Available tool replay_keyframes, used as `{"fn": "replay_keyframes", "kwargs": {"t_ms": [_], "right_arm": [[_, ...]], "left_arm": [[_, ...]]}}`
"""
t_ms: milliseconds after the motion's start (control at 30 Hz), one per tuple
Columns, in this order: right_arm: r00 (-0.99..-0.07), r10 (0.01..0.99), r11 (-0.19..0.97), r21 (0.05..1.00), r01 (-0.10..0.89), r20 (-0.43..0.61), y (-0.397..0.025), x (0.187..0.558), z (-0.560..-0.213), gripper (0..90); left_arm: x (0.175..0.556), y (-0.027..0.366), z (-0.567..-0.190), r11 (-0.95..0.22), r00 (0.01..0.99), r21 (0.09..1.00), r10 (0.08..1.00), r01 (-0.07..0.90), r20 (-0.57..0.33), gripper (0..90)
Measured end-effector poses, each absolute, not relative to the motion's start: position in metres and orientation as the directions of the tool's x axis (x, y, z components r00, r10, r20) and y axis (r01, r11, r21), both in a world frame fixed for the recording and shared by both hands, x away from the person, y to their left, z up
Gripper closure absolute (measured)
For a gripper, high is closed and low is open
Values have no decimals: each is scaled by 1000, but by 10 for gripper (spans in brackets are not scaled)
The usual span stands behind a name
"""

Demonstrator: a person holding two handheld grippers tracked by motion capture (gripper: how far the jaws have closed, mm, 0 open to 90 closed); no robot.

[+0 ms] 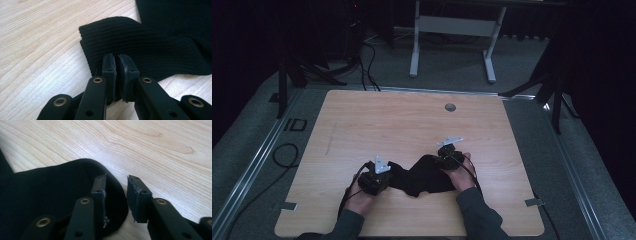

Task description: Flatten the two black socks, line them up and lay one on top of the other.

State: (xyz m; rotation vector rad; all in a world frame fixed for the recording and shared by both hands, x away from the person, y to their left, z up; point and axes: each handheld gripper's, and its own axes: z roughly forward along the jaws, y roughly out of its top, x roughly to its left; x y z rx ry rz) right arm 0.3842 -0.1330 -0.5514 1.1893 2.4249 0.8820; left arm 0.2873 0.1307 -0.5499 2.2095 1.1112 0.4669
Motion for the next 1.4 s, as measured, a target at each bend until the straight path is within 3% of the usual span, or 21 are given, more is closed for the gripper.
{"fn": "replay_keyframes", "kwargs": {"t_ms": [233, 600, 933, 1400], "right_arm": [[-615, 788, 466, 635, 616, 18, -132, 384, -551, 853], [-612, 791, 468, 636, 613, 8, -131, 374, -542, 864], [-669, 744, 473, 705, 528, 2, -137, 331, -502, 864], [-643, 765, 446, 742, 501, -26, -163, 294, -472, 863]], "left_arm": [[287, 131, -550, -457, 585, 663, 810, 593, 36, 836], [287, 131, -550, -455, 584, 664, 811, 594, 34, 837], [287, 131, -550, -451, 584, 666, 811, 594, 28, 833], [287, 131, -550, -454, 585, 666, 810, 592, 33, 833]]}}
